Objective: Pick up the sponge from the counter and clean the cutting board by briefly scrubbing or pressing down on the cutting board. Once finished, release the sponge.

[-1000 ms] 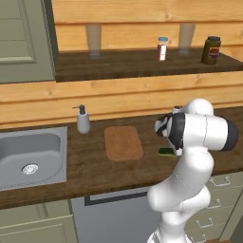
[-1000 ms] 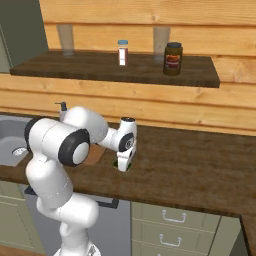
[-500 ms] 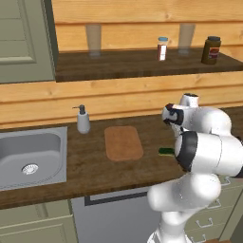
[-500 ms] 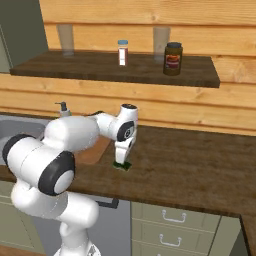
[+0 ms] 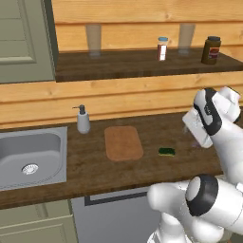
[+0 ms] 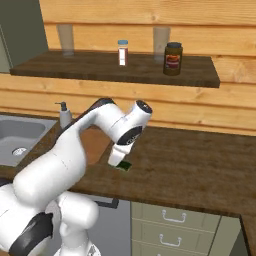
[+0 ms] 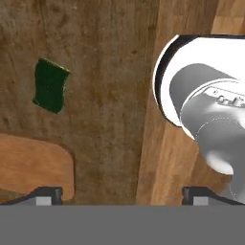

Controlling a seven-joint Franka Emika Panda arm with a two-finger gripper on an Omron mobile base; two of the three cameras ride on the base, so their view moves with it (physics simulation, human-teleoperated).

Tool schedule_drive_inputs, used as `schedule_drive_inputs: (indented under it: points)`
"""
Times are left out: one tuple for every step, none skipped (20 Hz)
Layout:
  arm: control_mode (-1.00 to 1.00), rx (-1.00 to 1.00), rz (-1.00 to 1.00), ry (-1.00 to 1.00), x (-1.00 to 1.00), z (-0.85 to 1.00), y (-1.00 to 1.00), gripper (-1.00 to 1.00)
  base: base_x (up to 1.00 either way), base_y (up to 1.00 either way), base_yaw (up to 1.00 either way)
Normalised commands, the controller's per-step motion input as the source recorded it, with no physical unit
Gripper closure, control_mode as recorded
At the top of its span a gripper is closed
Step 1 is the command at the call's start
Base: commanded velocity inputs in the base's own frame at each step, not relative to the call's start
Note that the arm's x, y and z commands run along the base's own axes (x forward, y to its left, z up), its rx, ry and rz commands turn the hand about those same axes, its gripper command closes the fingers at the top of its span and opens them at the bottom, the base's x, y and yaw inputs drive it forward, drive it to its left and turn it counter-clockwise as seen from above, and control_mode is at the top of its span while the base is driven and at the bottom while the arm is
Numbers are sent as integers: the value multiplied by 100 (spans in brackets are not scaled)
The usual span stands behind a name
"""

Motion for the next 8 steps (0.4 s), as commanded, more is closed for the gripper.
schedule_drive_inputs:
  points:
    - [-100,51,12,-28,-80,86,29,-100,0,0,0]
    - [-100,55,5,-30,-89,74,24,-100,0,0,0]
    - [-100,58,2,-26,-78,58,30,-100,0,0,0]
    - [-100,56,0,-29,-61,44,56,-100,0,0,0]
    - [-100,57,0,-29,-42,37,64,-100,0,0,0]
    - [-100,58,0,-31,-39,32,66,-100,0,0,0]
    - [-100,59,0,-32,-35,29,64,-100,0,0,0]
    - [-100,61,0,-31,-34,26,63,-100,0,0,0]
